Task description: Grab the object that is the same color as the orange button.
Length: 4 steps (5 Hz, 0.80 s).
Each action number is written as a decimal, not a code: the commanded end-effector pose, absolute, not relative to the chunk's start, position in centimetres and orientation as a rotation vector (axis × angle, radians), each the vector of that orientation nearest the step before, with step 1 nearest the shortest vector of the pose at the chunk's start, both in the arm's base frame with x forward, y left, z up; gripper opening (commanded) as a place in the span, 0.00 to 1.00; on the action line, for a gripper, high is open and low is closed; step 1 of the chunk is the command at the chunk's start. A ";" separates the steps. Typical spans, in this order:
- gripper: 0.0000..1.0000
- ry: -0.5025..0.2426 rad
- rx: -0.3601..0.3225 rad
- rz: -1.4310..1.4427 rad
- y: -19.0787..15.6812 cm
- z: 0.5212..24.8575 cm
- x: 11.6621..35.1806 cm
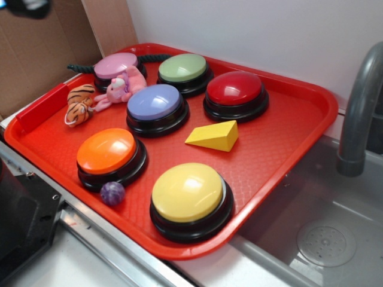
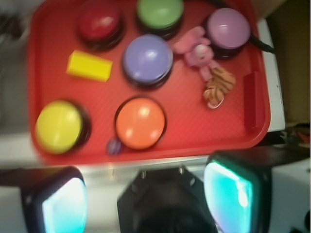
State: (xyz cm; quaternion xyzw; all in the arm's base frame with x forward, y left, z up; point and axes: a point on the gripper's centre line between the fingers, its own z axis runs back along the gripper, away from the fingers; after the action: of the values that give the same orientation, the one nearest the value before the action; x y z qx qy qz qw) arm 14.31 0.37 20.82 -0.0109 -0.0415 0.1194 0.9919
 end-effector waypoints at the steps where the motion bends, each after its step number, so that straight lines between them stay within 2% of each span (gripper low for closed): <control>1: 1.00 -0.279 0.017 0.512 5.7 17.9 18.1; 2: 1.00 -0.338 0.049 0.641 8.0 15.9 18.2; 3: 1.00 -0.369 0.070 0.725 10.4 12.8 18.2; 4: 1.00 -0.391 0.130 0.793 11.5 10.9 18.5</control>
State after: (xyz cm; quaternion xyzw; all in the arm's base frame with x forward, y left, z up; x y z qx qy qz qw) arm 18.54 10.84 9.76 0.0597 -0.1703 0.3890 0.9034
